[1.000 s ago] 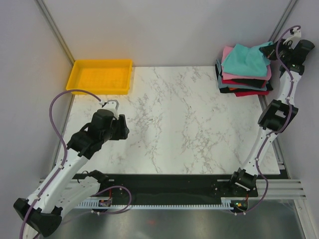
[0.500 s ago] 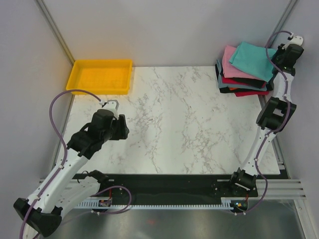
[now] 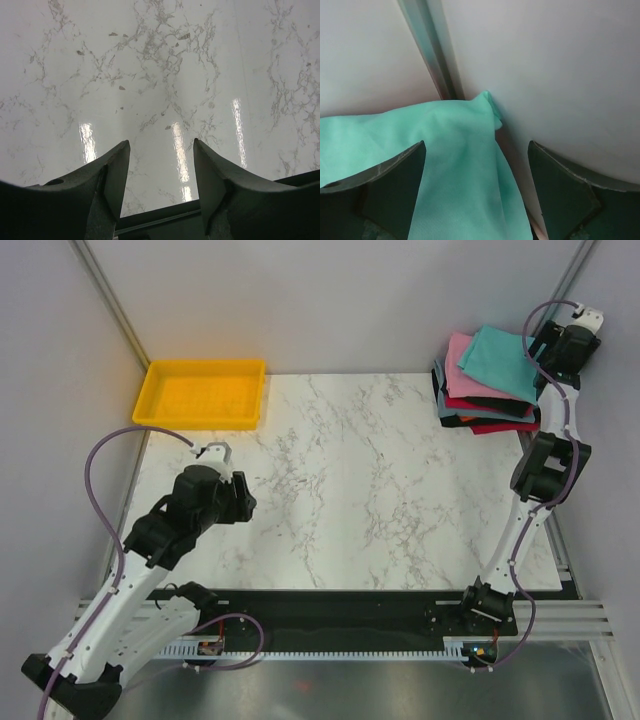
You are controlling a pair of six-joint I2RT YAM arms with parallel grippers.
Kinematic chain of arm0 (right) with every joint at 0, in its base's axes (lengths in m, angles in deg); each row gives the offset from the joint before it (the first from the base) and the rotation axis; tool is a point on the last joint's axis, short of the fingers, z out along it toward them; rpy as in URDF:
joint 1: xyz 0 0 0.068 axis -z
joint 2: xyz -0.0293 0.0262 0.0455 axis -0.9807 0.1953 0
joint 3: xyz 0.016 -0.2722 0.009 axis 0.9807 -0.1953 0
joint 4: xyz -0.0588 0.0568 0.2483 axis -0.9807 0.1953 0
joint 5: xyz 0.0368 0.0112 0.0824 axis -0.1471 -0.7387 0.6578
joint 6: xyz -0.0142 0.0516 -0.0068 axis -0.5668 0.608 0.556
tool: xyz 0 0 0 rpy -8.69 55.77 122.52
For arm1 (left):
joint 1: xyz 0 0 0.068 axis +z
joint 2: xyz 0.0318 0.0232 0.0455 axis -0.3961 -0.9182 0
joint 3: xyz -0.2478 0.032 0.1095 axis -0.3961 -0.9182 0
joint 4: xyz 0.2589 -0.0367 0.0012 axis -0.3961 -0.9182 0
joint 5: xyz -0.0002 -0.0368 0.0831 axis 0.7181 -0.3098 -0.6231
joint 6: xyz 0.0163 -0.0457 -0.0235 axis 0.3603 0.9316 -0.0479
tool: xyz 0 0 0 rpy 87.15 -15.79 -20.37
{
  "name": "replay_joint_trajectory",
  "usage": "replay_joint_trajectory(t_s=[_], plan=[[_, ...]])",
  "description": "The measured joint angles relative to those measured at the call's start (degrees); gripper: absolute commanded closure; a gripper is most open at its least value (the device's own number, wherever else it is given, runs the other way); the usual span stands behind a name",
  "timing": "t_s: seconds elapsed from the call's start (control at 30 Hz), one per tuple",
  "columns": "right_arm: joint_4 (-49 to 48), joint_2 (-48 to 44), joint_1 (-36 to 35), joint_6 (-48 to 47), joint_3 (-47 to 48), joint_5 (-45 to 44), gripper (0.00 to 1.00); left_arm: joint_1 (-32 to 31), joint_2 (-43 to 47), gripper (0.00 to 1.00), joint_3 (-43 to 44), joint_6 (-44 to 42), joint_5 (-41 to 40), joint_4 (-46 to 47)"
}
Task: Fold and stack the t-shirts
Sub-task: Neatly place the folded tshirt to the corner
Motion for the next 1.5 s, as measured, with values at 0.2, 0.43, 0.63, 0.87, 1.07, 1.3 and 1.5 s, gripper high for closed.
replay_joint_trajectory(t_s=[0.2,0.43,0.63,0.87,1.07,1.3,1.5], plan=[[6.69,-7.06,-0.42,3.13,-1.03,-5.75,0.04,0.0,1.7,0.38,-0.17,0.0,0.02,0.0],[10.16,-12.87,-2.43,2.86,4.87,-8.11,0.06,0.0,2.01,0.38,-0.22,0.0,0.09,0.0],[11.47,-8.79,-8.92,2.84,13.66,-5.73,0.09,0.0,2.99,0.38,-0.22,0.0,0.09,0.02],[12.5,1.6,-18.1,2.49,15.43,-4.85,0.16,0.0,3.72,0.38,-0.22,0.0,0.09,0.0],[13.68,6.75,-18.25,1.4,14.82,-7.32,0.19,0.0,3.93,0.37,-0.22,0.0,0.07,0.0],[10.67,6.95,-16.61,-0.59,14.8,-10.54,0.24,0.0,3.91,0.38,-0.24,0.0,0.07,0.0],[9.11,8.02,-16.85,-1.29,15.34,-11.15,0.27,0.0,3.93,0.38,-0.24,0.0,0.02,0.02]])
